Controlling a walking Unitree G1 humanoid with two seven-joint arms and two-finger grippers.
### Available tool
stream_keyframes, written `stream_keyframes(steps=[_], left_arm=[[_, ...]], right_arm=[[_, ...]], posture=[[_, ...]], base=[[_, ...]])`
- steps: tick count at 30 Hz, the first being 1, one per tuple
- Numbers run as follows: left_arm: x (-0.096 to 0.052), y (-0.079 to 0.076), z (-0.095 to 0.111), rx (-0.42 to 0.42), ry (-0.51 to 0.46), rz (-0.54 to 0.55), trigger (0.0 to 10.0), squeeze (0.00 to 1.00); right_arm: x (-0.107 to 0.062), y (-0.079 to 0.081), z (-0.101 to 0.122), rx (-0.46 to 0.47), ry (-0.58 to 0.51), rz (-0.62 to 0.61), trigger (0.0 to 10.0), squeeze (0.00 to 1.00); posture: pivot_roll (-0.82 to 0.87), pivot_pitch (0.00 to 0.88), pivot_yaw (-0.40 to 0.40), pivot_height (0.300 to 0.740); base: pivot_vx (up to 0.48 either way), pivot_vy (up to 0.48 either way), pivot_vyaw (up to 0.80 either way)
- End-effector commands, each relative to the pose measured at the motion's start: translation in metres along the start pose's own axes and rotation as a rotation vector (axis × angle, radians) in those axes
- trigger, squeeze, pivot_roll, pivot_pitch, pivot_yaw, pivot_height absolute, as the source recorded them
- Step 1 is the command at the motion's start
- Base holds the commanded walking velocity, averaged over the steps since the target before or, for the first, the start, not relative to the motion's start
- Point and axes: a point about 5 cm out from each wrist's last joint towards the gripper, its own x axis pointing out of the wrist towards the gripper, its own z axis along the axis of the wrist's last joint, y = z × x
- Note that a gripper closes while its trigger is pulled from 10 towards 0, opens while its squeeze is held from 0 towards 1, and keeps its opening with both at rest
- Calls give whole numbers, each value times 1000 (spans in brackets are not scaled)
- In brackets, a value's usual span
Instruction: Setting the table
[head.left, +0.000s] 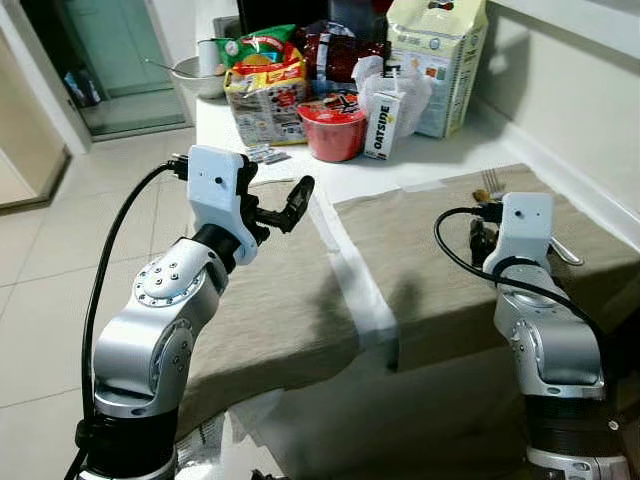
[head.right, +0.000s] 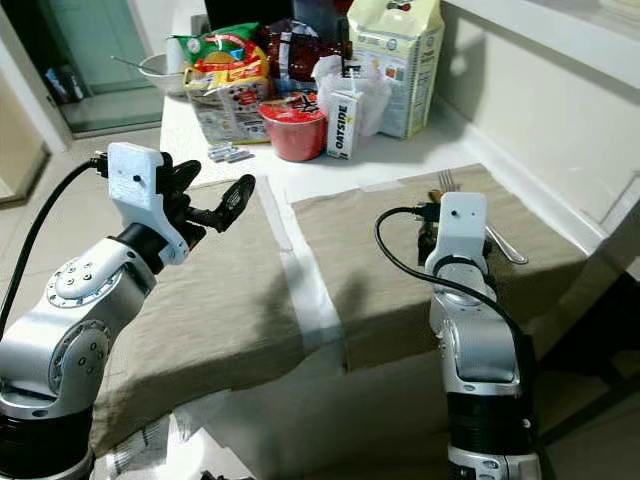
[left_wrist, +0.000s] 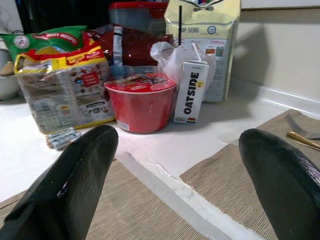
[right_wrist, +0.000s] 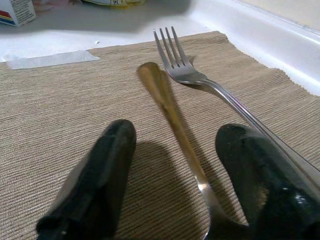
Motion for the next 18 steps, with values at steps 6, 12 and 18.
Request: stream_keyframes(steps=[6,12,18], left_arm=[[2,1,5,28,-18,-4,10000,0],[4,1,6,32,-20,-5,10000,0],[6,1,7,36,-25,-7,10000,0]], right_arm=[[-1,16,-33,22,149,87,0,0],[-2,27,-33,38,148,140,0,0],[1,50,-14,67,64,249,0,0]], posture=[[-154,0,114,740],[-155,2,118,740],[-157,7,119,740]], base=[[0,0,0],[0,0,0],[0,0,0]])
